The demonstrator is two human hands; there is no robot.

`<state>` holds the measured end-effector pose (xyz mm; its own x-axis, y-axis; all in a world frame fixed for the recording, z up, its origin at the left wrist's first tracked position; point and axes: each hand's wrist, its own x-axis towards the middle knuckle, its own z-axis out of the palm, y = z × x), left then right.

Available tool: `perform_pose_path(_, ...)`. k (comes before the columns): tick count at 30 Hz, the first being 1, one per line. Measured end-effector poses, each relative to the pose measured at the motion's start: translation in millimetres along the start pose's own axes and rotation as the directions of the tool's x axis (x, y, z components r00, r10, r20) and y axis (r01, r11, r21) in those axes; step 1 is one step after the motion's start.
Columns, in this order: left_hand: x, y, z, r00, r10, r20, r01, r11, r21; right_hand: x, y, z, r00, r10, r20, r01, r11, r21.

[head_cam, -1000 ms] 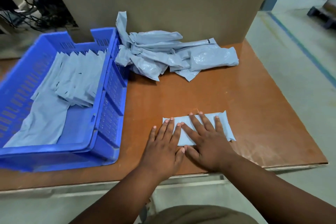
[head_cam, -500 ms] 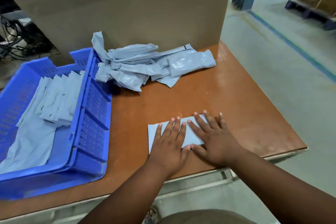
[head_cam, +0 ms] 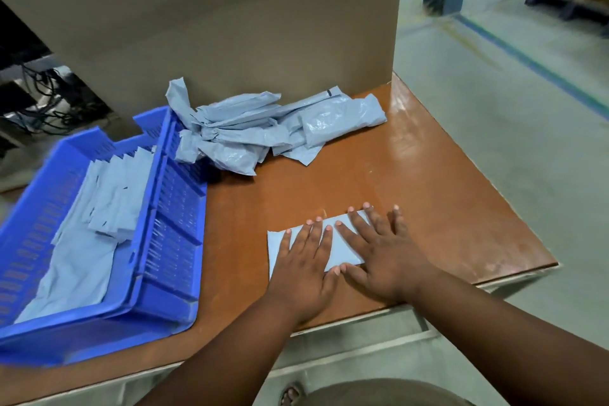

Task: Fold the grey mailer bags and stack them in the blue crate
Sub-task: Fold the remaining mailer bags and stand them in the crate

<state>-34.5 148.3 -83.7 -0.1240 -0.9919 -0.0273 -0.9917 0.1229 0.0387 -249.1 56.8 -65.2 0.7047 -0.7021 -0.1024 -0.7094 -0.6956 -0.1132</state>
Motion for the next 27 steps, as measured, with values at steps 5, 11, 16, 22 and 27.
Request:
perform_pose_path(5, 7.2, 2.3, -16.8, 0.967, -0.231, -0.106, 0.220, 0.969, -0.112, 14.1, -13.6, -22.1, 0.980, -0.001, -0.200, 0.006, 1.000, 0.028)
perform_pose_path(11, 7.2, -8.9, -1.1, 0.994, -0.103, -0.034, 0.100, 0.991, -0.084, 42.7, -32.7, 2.6, 0.978, -0.198, -0.064, 0.202, 0.977, 0.066)
perform_pose_path(16, -8.1, -33.4, 4.0, 0.979, -0.205, -0.019, 0.203, 0.975, -0.095, 32.5, -12.2, 7.9, 0.996, -0.082, -0.026, 0.083, 0.994, 0.071)
perform_pose_path(22, -33.1, -68.1, -3.9, 0.941, -0.332, 0.062, 0.336, 0.939, -0.076, 20.4, 18.7, -4.9, 0.990, 0.116, 0.075, -0.118, 0.993, 0.017)
perform_pose_path(27, -16.0, -43.7, -16.8, 0.961, -0.265, -0.080, 0.252, 0.957, -0.146, 29.5, -2.1, -20.7, 0.998, 0.041, -0.043, -0.040, 0.999, 0.019)
